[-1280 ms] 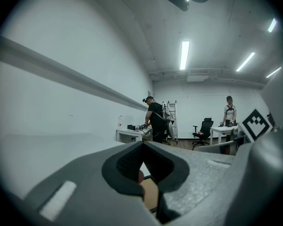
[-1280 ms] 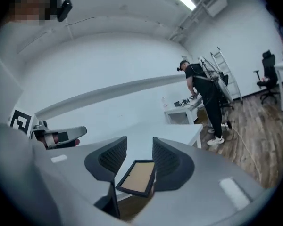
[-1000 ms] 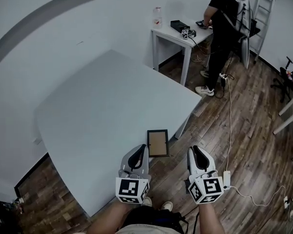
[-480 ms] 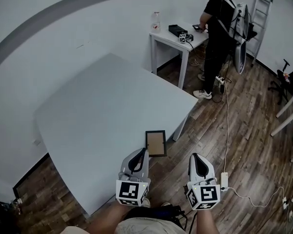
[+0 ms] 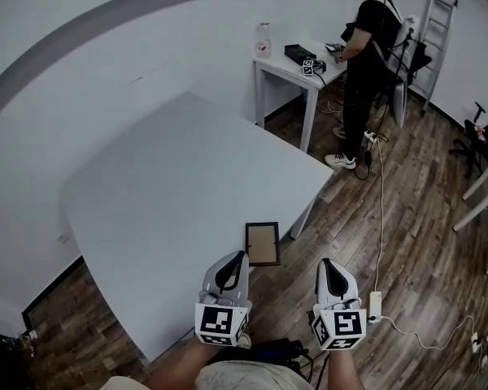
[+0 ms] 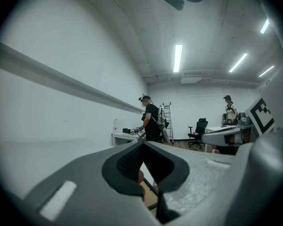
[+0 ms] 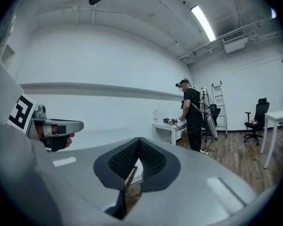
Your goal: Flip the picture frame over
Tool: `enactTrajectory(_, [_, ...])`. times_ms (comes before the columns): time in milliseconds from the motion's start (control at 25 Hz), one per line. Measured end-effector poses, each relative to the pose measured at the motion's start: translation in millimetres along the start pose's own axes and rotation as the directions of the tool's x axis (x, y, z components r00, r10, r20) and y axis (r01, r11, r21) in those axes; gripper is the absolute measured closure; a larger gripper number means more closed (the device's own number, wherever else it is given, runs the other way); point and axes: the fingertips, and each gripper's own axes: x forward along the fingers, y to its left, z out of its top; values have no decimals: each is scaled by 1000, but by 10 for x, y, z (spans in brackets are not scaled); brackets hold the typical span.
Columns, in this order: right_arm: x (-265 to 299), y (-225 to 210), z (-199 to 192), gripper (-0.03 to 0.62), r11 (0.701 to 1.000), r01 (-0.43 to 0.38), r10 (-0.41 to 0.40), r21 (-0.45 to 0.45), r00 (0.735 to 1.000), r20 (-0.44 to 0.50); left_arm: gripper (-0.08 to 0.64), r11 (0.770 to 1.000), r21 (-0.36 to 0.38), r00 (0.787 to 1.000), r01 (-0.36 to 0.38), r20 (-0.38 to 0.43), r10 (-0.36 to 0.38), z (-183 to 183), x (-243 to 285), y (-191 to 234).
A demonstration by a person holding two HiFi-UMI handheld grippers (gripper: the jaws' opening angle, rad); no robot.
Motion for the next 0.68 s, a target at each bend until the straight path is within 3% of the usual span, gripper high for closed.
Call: enactTrajectory(680, [3,-36,-38,570,1000,3,-4,-16,1000,-9,560,1000,-6,1000,-16,4,16,-27,13,14])
